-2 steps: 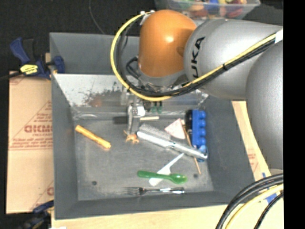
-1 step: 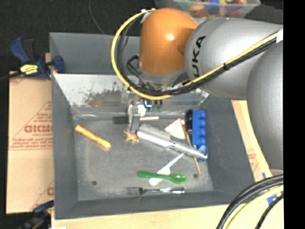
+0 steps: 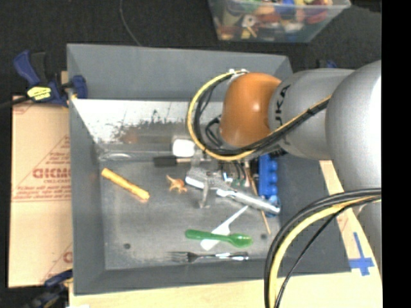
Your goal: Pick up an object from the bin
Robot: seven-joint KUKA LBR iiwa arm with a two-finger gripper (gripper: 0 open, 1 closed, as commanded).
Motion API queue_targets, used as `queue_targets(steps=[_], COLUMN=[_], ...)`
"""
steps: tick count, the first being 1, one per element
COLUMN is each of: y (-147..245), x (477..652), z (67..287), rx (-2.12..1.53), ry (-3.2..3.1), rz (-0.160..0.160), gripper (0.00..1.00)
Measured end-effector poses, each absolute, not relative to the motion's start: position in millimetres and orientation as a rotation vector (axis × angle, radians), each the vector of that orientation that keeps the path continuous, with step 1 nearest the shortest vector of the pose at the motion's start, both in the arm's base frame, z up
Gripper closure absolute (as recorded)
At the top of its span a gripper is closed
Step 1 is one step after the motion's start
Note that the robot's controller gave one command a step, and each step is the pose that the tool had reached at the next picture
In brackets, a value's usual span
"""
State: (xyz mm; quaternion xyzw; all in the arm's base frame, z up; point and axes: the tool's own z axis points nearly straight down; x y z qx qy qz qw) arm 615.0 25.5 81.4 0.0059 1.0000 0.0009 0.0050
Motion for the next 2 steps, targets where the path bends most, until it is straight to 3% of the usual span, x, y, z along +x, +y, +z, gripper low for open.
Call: queue_targets(steps=[1,2], y=[10.0,-3.7], x=[630.5,580.1], z=[157.2,100.2], rx=[0.155,0.385], ry=[3.109,3.103], rz=[0.011,0.005], gripper=[0.0,0.0])
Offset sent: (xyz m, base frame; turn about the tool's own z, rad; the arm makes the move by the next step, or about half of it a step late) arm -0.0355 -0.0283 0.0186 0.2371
